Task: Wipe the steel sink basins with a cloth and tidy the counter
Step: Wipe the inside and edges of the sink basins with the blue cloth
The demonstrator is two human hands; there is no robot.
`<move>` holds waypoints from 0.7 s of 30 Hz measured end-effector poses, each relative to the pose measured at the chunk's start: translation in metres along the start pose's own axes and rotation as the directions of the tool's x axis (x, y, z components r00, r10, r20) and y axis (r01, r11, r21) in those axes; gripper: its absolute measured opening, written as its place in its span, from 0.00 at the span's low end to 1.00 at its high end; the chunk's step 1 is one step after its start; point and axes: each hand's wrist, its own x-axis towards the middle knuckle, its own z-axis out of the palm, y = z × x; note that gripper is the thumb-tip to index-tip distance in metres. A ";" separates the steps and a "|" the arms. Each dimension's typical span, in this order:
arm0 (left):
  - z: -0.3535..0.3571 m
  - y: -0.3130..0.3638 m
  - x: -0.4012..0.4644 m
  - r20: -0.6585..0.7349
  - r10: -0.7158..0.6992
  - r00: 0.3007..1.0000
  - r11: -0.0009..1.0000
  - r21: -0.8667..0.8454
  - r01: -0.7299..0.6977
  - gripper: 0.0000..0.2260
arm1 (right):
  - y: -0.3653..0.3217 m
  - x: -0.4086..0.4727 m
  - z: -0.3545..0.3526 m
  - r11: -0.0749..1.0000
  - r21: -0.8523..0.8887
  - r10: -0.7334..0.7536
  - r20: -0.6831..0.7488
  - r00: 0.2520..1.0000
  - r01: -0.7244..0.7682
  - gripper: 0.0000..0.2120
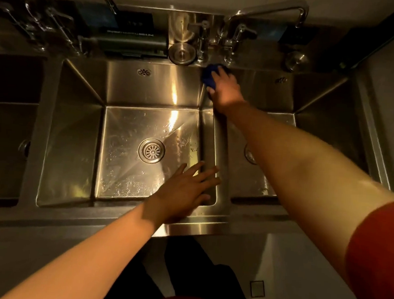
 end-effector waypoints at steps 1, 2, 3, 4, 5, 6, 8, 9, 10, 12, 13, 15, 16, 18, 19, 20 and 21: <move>0.001 0.001 0.000 0.008 -0.010 1.000 1.000 -0.007 0.010 0.26 | 0.000 0.011 -0.004 1.000 -0.008 0.003 0.006 1.000 -0.003 0.29; 0.001 0.003 0.001 0.019 -0.021 1.000 1.000 -0.019 0.022 0.26 | -0.001 0.018 -0.006 1.000 -0.009 0.015 0.007 1.000 -0.015 0.28; 0.001 0.004 0.001 0.029 -0.031 0.999 0.999 -0.032 0.032 0.26 | -0.002 0.023 -0.007 1.000 -0.003 0.031 0.005 1.000 -0.031 0.28; 0.001 0.006 0.001 0.035 -0.040 0.999 0.998 -0.047 0.042 0.26 | -0.003 0.023 -0.007 0.999 0.006 0.043 0.005 0.999 -0.043 0.27; 0.000 0.007 0.000 0.037 -0.046 0.998 0.997 -0.060 0.048 0.26 | -0.003 0.020 -0.006 0.999 0.012 0.048 0.007 0.999 -0.048 0.27; 0.000 0.008 -0.001 0.036 -0.048 0.998 0.996 -0.068 0.051 0.26 | -0.004 0.015 -0.005 0.999 0.015 0.044 0.005 0.999 -0.044 0.27; -0.001 0.011 -0.004 0.027 -0.055 0.998 0.996 -0.071 0.057 0.26 | -0.004 -0.004 0.001 0.999 0.035 0.025 -0.005 1.000 -0.025 0.27; -0.001 0.013 -0.005 0.022 -0.057 0.998 0.996 -0.070 0.058 0.26 | -0.004 -0.020 0.006 0.998 0.064 0.016 -0.020 1.000 -0.015 0.27; -0.002 0.014 -0.006 0.018 -0.057 0.998 0.996 -0.066 0.058 0.26 | -0.002 -0.038 0.011 0.995 0.103 0.006 -0.048 0.999 -0.001 0.27; 0.000 0.016 -0.009 0.024 -0.059 0.998 0.997 -0.046 0.060 0.27 | -0.001 -0.084 0.028 0.986 0.166 -0.011 -0.136 0.991 0.034 0.27; 0.001 0.016 -0.013 0.033 -0.053 0.998 0.998 -0.031 0.054 0.28 | -0.002 -0.108 0.036 0.981 0.190 -0.010 -0.157 0.988 0.040 0.27; 0.009 0.014 -0.026 0.067 -0.049 0.997 0.999 0.004 0.049 0.27 | -0.003 -0.150 0.050 0.970 0.241 0.001 -0.140 0.990 0.034 0.27; 0.014 0.015 -0.035 0.075 -0.043 0.996 0.999 0.024 0.041 0.26 | -0.004 -0.172 0.056 0.971 0.235 -0.001 -0.129 0.992 0.031 0.27; 0.023 0.013 -0.058 0.066 -0.071 0.995 0.997 0.014 0.071 0.23 | -0.006 -0.213 0.066 0.981 0.192 -0.013 -0.136 0.991 0.040 0.26; 0.025 0.009 -0.069 0.061 -0.101 0.993 0.995 0.002 0.101 0.23 | -0.008 -0.231 0.071 0.983 0.178 -0.012 -0.140 0.990 0.038 0.26; 0.025 0.005 -0.080 0.052 -0.124 0.991 0.992 0.008 0.124 0.23 | -0.010 -0.247 0.076 0.986 0.165 -0.006 -0.133 0.991 0.028 0.27; 0.025 0.000 -0.091 0.036 -0.133 0.990 0.991 0.020 0.133 0.24 | -0.013 -0.261 0.080 0.989 0.150 0.006 -0.115 0.993 0.011 0.27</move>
